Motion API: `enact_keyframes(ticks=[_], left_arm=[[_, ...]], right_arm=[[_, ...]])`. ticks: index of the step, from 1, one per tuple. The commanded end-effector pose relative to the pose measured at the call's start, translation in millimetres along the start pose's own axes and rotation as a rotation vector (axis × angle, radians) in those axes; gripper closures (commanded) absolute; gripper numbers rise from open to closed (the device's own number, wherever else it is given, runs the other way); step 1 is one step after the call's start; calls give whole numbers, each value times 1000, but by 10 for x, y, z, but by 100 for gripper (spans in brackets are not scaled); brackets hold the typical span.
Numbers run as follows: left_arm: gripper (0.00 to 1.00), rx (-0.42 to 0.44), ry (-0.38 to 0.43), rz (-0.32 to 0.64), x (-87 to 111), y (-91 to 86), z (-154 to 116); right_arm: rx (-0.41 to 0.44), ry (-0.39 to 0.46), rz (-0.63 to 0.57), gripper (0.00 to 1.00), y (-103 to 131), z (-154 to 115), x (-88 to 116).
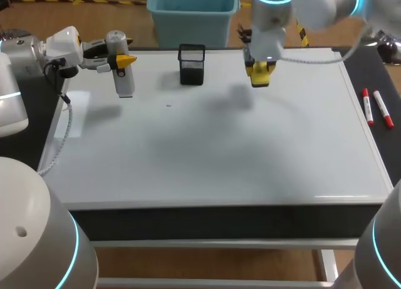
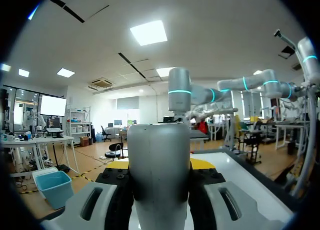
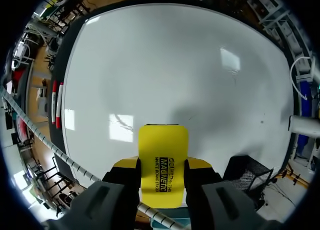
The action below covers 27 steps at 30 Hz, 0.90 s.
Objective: Pick up the inspection probe, press it on each red-marked spot on the whiteboard one by one, put down the probe, pick up the eraser, and wipe off all the red marks.
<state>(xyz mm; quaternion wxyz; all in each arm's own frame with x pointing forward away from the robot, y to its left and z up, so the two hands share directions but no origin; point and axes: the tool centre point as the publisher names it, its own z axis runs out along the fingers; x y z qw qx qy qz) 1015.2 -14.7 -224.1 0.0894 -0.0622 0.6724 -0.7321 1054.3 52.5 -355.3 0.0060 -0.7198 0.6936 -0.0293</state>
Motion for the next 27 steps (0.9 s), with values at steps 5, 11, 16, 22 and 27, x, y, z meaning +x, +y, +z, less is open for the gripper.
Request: enact_keyframes(ticks=[5,11,16,22,27], left_arm=[[100,1,0,0,-5,-7,2],[100,1,0,0,-5,-7,2],[100,1,0,0,-5,-7,2],[100,1,0,0,-5,-7,2],[100,1,0,0,-5,-7,2]], right_arm=[[-80,-12,-1,100,-447,110,-112],[-92,-20,12,100,-609,170,-172],[-102,-3,22,100,-672,279,-265],[-100,-3,42,100,-674,375,-390],[-101,-10,51,100,-682,434,-433]])
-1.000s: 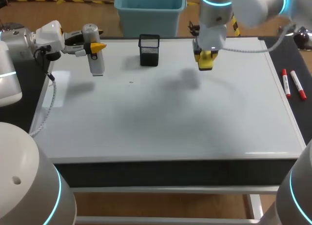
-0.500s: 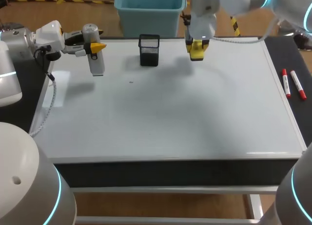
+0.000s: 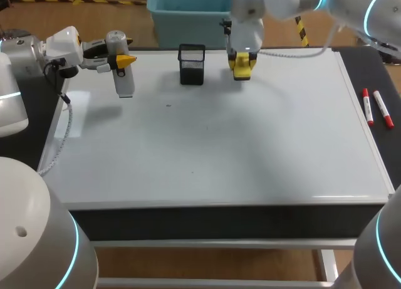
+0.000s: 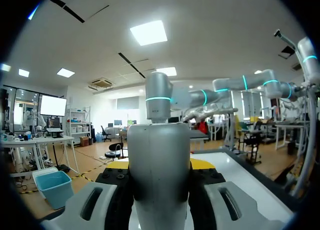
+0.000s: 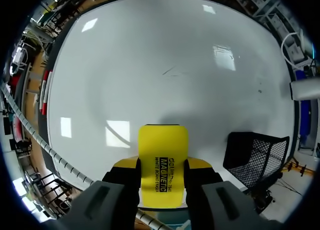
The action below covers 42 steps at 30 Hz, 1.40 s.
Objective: Pick up the inspection probe, press it on each red-marked spot on the whiteboard one by one, put down the probe, pick up the eraser, and wipe off all the red marks.
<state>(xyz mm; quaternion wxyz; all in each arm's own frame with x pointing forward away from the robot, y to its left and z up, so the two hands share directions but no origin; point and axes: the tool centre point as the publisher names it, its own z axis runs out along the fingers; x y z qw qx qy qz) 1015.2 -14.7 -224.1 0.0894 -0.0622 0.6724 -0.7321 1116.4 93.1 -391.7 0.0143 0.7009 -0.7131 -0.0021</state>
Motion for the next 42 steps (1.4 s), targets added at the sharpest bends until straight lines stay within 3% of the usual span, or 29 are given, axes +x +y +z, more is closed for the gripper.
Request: enact_keyframes(ticks=[1,31,32,33,34,42], left_arm=[[100,1,0,0,-6,-7,2],[100,1,0,0,-6,-7,2],[100,1,0,0,-6,-7,2],[100,1,0,0,-6,-7,2],[100,1,0,0,-6,-7,2],[100,1,0,0,-6,-7,2]], right_arm=[[-26,7,-2,100,-67,59,-48],[-63,21,-3,100,-52,351,-36],[-61,30,5,92,-52,349,-28],[-62,25,6,24,-61,345,-17],[-57,22,11,0,-70,330,-3],[-24,-16,78,0,-86,140,173]])
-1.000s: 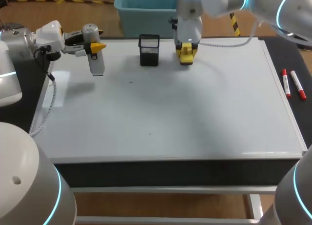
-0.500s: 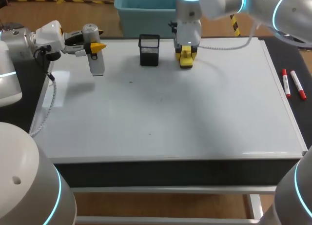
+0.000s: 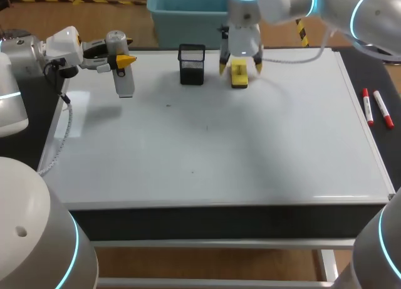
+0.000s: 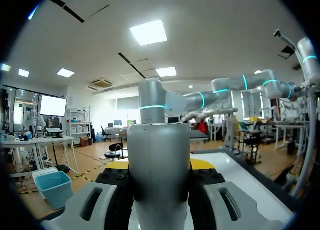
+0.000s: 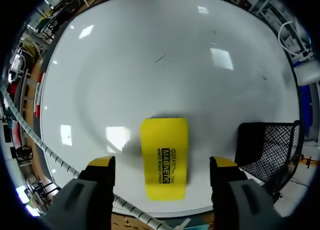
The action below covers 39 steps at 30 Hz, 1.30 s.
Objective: Pick up the inspection probe, press it on each red-marked spot on the whiteboard one by one, put down the probe, pick up the eraser, and wipe off all the red marks.
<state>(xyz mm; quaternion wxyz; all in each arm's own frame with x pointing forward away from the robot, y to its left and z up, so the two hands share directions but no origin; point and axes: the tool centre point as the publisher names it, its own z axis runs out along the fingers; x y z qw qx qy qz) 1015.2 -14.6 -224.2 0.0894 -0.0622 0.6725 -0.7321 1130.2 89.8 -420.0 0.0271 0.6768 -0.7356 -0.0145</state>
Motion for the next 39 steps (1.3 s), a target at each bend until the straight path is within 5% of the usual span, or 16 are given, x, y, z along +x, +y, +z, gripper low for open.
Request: enact_keyframes(ticks=[1,22,32,39], left_arm=[[100,1,0,0,-6,-7,3],[100,1,0,0,-6,-7,3],[100,1,0,0,-6,-7,3],[100,1,0,0,-6,-7,3]], right_arm=[[13,-24,31,0,45,-171,197],[-116,-429,508,0,-5,-1164,1186],[-153,-518,633,0,3,-1522,1511],[-154,-504,701,0,18,-1565,1700]])
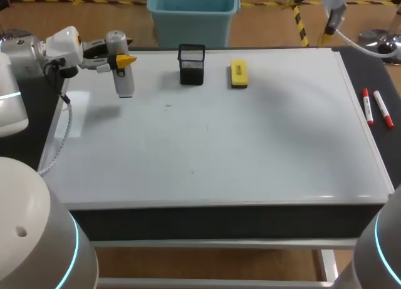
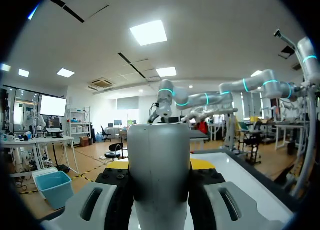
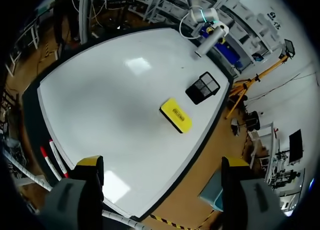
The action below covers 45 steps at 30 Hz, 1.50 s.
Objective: Pick up the inspection probe, press it on each red-marked spot on the whiteboard one by one, put down the probe, pick up the eraser, and wipe off all the red marks.
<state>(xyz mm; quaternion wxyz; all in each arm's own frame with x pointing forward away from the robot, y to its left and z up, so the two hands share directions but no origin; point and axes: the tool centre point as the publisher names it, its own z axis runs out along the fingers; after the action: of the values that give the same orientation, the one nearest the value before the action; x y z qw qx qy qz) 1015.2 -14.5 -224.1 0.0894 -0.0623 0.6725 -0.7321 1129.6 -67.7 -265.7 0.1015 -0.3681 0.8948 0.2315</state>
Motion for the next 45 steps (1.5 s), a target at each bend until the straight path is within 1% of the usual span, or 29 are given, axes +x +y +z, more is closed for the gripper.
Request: enact_keyframes(ticks=[1,2,17,19,21,23,26,33,35,37,40,45], left_arm=[[100,1,1,0,-5,-7,4],[100,1,1,0,-5,-7,4],[100,1,1,0,-5,-7,4],[100,-3,2,-11,44,41,29],[100,1,4,-18,26,70,71],[100,4,11,-18,-35,64,137],[100,8,55,1,-156,-7,284],[100,19,174,34,-482,-211,667],[100,40,199,29,-595,-283,779],[100,12,232,50,-681,-357,906],[100,0,266,64,-812,-457,1070],[100,5,304,72,-970,-571,1303]], right_arm=[[13,-11,21,0,-6,-116,103],[7,-23,8,0,-3,-145,128],[7,-23,8,0,-3,-145,128],[7,-23,8,0,-3,-145,128],[7,-23,8,0,-3,-145,128],[7,-23,8,0,-3,-145,128],[7,-23,8,0,-3,-145,128],[7,-23,8,0,-3,-145,128],[7,-23,8,0,-3,-145,128],[7,-23,8,0,-3,-145,128],[7,-23,8,0,-3,-145,128],[7,-23,8,0,-3,-145,128]])
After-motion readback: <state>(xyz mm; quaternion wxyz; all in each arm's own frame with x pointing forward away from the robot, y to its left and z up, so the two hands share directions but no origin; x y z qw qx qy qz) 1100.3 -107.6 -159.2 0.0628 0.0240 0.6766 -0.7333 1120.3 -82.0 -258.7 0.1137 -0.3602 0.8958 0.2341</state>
